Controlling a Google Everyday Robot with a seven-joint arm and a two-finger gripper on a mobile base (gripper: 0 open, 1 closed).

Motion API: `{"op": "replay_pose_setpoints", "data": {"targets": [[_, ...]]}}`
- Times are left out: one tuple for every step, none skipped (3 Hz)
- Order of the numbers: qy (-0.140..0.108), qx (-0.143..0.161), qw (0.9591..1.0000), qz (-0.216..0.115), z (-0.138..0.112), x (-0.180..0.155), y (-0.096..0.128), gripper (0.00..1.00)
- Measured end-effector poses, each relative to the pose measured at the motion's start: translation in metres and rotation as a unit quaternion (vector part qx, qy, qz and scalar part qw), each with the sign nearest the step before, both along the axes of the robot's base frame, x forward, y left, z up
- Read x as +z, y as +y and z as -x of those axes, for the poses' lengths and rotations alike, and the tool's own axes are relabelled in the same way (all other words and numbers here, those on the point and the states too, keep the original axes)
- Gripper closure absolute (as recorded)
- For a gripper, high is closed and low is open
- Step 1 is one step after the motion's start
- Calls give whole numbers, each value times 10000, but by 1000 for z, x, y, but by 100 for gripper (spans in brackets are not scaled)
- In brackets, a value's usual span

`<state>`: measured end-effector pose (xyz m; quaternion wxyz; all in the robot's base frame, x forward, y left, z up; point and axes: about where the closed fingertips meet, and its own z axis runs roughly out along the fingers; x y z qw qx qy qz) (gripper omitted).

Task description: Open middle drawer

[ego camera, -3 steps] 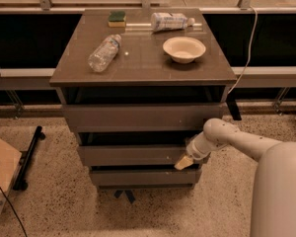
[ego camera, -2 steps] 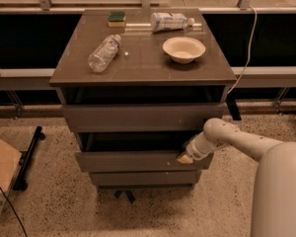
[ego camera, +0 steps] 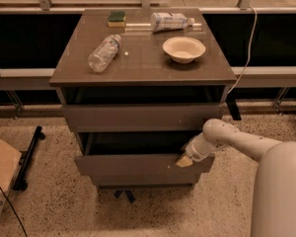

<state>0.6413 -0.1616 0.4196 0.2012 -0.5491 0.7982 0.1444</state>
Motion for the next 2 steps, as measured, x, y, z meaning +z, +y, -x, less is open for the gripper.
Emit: {"op": "replay_pose_setpoints", "data": {"targets": [[16,11,10000,-5,1,-2,2,62],[18,16,10000,-2,1,-2,2,37]]}}
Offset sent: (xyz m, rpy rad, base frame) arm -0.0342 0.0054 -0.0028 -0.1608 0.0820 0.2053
